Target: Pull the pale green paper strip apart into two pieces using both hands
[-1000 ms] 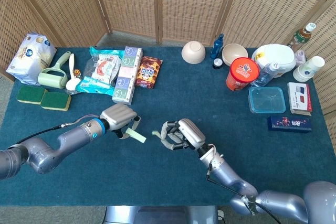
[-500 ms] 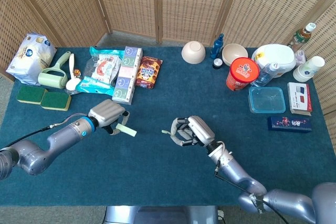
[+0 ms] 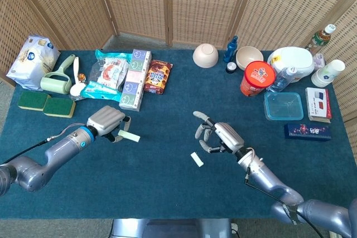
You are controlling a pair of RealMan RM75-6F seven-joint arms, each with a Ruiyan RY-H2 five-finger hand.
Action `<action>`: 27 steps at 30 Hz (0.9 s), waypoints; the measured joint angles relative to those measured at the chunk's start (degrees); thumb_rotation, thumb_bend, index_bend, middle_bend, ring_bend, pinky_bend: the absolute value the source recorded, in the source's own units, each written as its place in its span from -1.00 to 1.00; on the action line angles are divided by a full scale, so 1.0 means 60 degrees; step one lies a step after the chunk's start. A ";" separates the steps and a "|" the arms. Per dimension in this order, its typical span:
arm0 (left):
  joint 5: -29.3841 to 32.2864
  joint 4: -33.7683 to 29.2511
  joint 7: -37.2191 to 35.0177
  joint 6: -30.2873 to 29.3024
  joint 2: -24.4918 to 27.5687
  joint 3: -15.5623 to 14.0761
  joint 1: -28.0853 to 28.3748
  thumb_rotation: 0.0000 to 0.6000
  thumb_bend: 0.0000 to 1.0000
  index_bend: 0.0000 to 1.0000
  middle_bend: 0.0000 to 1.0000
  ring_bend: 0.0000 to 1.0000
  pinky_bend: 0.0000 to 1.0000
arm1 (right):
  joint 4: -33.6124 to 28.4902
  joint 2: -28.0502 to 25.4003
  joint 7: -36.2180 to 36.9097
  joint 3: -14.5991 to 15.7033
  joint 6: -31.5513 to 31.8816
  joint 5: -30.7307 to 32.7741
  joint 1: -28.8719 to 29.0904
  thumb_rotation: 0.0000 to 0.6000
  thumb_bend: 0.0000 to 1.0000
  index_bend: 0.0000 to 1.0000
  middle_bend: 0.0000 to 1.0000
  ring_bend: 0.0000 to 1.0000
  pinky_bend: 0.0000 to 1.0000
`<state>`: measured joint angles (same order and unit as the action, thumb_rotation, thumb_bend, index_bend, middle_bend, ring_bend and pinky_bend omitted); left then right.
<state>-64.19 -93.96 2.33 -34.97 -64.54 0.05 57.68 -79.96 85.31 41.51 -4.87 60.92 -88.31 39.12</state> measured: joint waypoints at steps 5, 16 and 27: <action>-0.0016 -0.0013 0.0436 -0.0293 -0.0204 0.0035 -0.0095 1.00 -0.14 0.24 1.00 0.99 1.00 | 0.0017 -0.0080 0.0090 -0.0056 0.0307 0.0055 -0.0176 1.00 -0.03 -1.00 -0.39 -0.32 -0.22; 0.0170 -0.0059 0.1407 -0.0742 -0.0488 -0.0037 -0.0280 1.00 -0.34 -0.42 0.20 0.16 0.64 | -0.0116 -0.0316 -0.0057 -0.0209 0.0609 0.0159 -0.0381 1.00 -0.03 -1.00 -0.48 -0.50 -0.34; 0.0161 -0.0230 0.1443 -0.1281 -0.0413 0.0001 -0.0733 1.00 -0.39 -0.57 -0.09 -0.13 0.41 | -0.0239 -0.0415 -0.0417 -0.0304 0.0620 0.0325 -0.0468 1.00 -0.04 -1.00 -0.53 -0.57 -0.36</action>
<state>-63.22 -95.35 10.99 -42.65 -67.02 0.05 53.28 -81.39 82.82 39.00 -6.69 64.64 -86.36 36.31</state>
